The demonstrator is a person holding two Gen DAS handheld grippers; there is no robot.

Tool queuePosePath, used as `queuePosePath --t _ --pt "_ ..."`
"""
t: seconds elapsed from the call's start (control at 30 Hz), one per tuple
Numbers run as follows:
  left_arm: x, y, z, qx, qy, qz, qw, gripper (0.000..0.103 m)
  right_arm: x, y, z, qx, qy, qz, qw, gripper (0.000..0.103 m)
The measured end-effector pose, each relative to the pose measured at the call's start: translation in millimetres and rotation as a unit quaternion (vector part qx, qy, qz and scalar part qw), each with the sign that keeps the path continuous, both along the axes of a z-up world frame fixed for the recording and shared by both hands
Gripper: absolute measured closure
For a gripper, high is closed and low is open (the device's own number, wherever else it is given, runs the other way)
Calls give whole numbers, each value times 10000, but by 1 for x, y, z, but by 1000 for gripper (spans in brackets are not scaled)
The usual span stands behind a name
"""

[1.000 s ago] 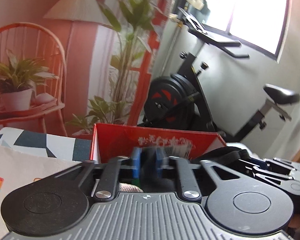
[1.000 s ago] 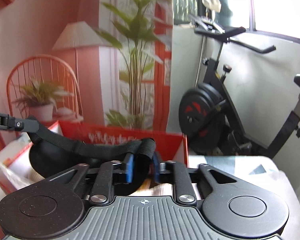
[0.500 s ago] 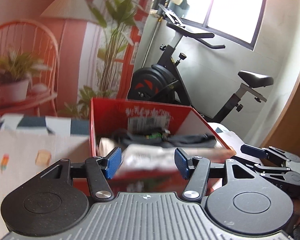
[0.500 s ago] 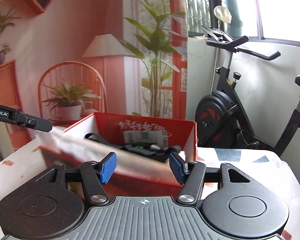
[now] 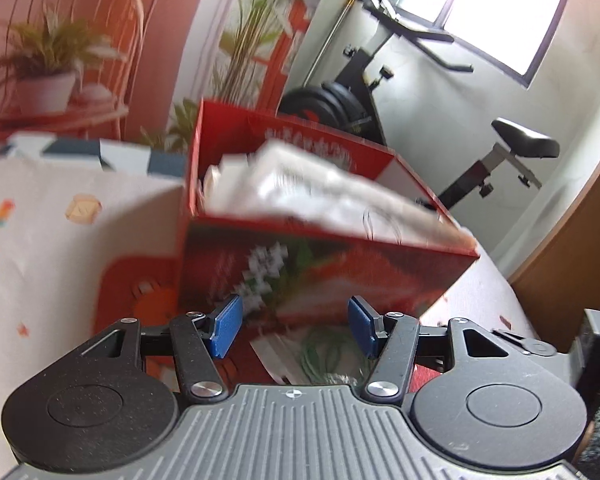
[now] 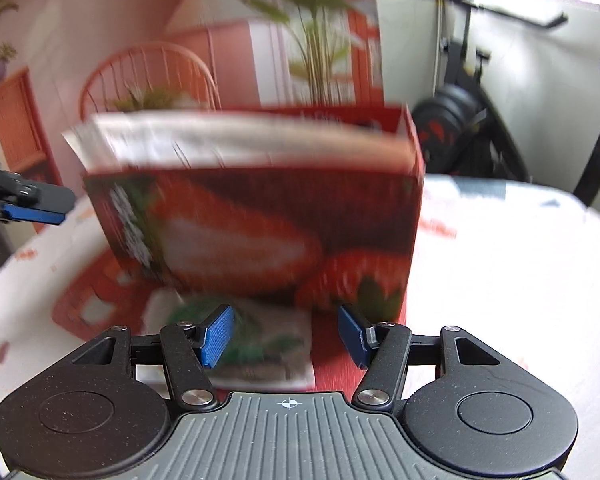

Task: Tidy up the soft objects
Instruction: 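Move both grippers down to the clear bag of green cord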

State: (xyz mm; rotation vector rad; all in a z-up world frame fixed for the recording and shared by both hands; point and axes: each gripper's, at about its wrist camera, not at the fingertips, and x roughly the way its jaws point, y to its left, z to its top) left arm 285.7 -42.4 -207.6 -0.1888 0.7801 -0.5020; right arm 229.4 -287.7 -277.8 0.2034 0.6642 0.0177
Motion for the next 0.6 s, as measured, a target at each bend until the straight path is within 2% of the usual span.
queuePosePath --t 0.13,0.2,0.33,0.4,0.47,0.53,0.6 --pt "4 -8 -28 17 450 -31 9990 43 17 -3 -24 274 391 -137 9988 49" --pt "6 -11 -39 104 583 -86 9982 43 23 -2 -32 367 532 -138 9978 54" --pt "8 -10 -56 138 795 -158 9966 45 23 3 -35 529 561 -82 9970 61" --pt "9 -10 -63 93 884 -235 9958 53 20 3 -36 669 583 -53 9960 68" --pt "8 -12 -71 90 941 -314 9950 57 17 7 -36 601 626 38 9962 74" --pt "10 -14 -78 191 939 -293 9950 58 12 10 -36 571 625 97 9964 75" --pt "13 -16 -82 218 876 -229 9957 63 10 14 -36 592 633 81 9962 75"
